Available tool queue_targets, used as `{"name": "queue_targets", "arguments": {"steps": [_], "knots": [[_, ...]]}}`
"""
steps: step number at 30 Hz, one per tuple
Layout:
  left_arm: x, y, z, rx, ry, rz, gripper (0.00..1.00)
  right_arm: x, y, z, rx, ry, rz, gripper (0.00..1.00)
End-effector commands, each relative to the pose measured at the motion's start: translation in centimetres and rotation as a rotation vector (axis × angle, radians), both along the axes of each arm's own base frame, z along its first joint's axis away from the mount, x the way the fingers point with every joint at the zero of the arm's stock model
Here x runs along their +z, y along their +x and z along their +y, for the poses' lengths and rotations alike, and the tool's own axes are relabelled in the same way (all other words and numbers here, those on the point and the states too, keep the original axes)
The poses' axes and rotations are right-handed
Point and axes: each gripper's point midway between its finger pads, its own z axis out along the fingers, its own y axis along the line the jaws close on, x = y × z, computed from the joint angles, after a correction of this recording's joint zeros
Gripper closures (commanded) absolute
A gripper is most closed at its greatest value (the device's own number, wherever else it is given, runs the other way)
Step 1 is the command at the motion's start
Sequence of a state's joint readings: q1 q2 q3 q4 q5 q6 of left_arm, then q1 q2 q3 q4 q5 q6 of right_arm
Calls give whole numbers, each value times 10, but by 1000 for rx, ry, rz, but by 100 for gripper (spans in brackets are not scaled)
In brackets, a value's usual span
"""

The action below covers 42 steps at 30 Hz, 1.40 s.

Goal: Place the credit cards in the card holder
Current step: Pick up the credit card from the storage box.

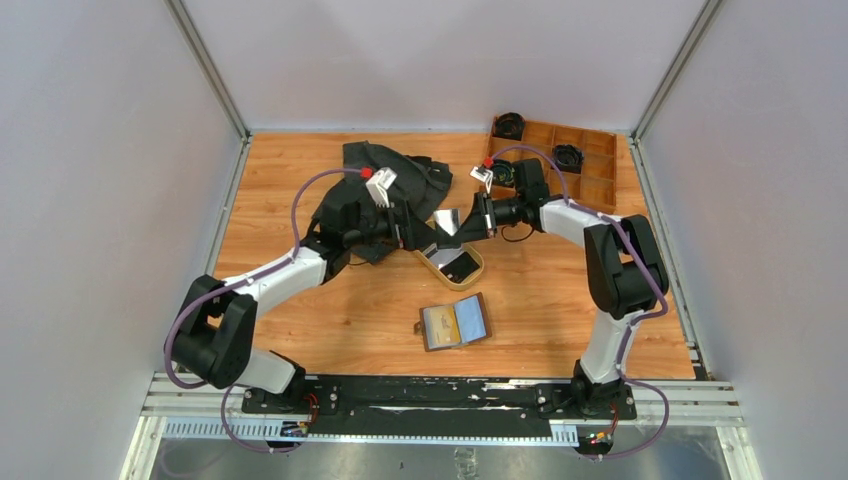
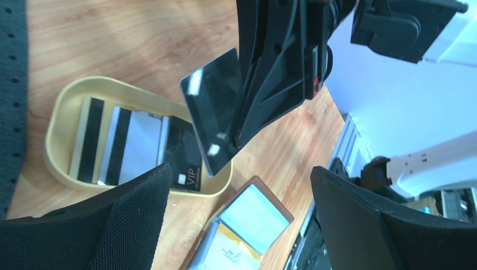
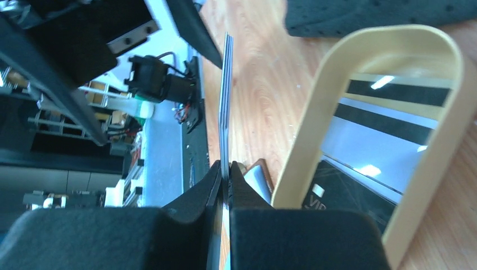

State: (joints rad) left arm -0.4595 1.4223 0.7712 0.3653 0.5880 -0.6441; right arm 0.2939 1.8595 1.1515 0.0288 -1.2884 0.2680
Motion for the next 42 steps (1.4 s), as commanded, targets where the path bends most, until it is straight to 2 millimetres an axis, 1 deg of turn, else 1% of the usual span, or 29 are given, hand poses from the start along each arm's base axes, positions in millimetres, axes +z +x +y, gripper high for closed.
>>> {"name": "queue_targets", "arguments": {"steps": [1, 3, 6, 9, 11, 12, 14, 15, 16, 18, 22, 24, 25, 26, 27, 28, 29, 31, 34, 37, 38, 39, 40, 42], "knots": [[15, -21, -5, -138, -52, -85, 3, 47, -23, 0, 165, 159, -125, 100], [23, -28, -8, -181, -91, -110, 3, 55, -29, 1, 194, 183, -140, 100], [28, -35, -12, -223, -138, -128, 5, 66, -37, 4, 236, 213, -163, 100], [37, -38, -15, -241, -212, -135, 10, 72, -47, 6, 272, 232, -149, 100], [51, -40, -16, -249, -311, -147, 16, 75, -51, 6, 291, 250, -159, 100], [58, -42, -16, -260, -364, -160, 24, 77, -52, 6, 299, 258, -156, 100], [65, -43, -18, -293, -438, -136, 34, 80, -56, 5, 311, 271, -143, 100], [64, -44, -19, -309, -460, -112, 39, 80, -55, 5, 314, 280, -158, 100], [63, -44, -20, -324, -481, -105, 42, 79, -56, 5, 316, 282, -155, 100], [63, -45, -21, -334, -507, -92, 45, 80, -57, 5, 323, 290, -149, 100], [53, -42, -22, -330, -486, -71, 49, 81, -59, 5, 332, 299, -142, 100], [51, -41, -23, -332, -479, -68, 54, 81, -60, 6, 341, 306, -137, 100], [51, -41, -24, -335, -480, -65, 59, 82, -61, 7, 345, 309, -137, 100], [51, -41, -24, -339, -485, -62, 68, 81, -62, 7, 346, 307, -137, 100], [50, -40, -25, -341, -487, -52, 79, 80, -61, 8, 342, 300, -136, 100], [50, -39, -25, -337, -492, -47, 91, 78, -60, 9, 333, 287, -136, 100], [50, -38, -25, -329, -496, -45, 99, 76, -59, 10, 324, 271, -137, 100], [48, -35, -24, -303, -485, -46, 100, 71, -55, 11, 302, 239, -141, 100], [38, -26, -23, -216, -426, -42, 100, 59, -46, 13, 237, 146, -154, 100], [15, -13, -19, -26, -287, -17, 100, 42, -30, 12, 136, 10, -174, 100], [9, -11, -18, 33, -235, -24, 100, 37, -26, 11, 109, -25, -179, 100], [8, -13, -19, 68, -203, -41, 100, 33, -23, 10, 88, -53, -184, 100], [7, -15, -21, 91, -184, -46, 100, 30, -21, 9, 76, -71, -187, 97], [8, -16, -22, 106, -189, -37, 100, 28, -20, 9, 66, -77, -154, 89]]}}
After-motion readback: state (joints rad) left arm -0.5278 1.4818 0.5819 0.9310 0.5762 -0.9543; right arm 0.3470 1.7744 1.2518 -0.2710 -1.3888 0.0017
